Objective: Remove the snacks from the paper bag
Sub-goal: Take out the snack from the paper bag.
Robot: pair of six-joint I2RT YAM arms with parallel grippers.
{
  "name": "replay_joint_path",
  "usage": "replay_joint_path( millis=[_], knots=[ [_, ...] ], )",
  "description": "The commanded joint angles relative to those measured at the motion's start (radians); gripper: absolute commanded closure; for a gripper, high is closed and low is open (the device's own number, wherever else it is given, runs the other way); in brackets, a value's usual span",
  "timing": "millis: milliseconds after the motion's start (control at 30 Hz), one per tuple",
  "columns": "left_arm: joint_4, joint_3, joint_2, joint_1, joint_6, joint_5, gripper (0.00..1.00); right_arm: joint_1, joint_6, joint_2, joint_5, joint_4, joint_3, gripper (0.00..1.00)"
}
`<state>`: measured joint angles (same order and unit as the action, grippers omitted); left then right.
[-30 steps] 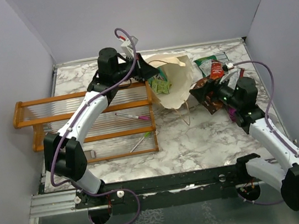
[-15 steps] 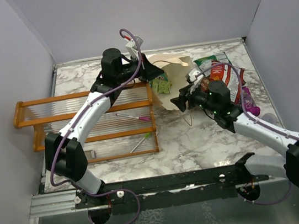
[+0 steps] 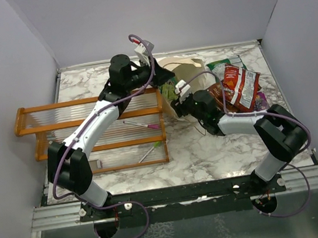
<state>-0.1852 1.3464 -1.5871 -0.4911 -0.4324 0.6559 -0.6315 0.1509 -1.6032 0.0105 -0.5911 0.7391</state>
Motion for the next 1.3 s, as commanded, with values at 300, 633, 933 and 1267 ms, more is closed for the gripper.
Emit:
replay_joint_path(
  millis=[300, 633, 933, 1267],
  knots=[
    [0.2, -0.013, -0.053, -0.122, 0.299, -0.053, 1.0, -0.03, -0.17, -0.003, 0.082, -0.273, -0.1, 0.44],
    [0.228, -0.002, -0.067, -0.142, 0.312, -0.142, 1.0, -0.02, -0.06, -0.088, 0.24, -0.138, 0.001, 0.37],
    [0.265, 0.04, -0.037, -0.142, 0.278, -0.187, 1.0, 0.008, 0.448, -0.108, 0.062, -0.207, 0.004, 0.34],
    [0.277, 0.058, -0.027, -0.141, 0.251, -0.188, 1.0, 0.209, 0.819, -0.1, -0.422, 0.338, 0.243, 0.27]
  ],
)
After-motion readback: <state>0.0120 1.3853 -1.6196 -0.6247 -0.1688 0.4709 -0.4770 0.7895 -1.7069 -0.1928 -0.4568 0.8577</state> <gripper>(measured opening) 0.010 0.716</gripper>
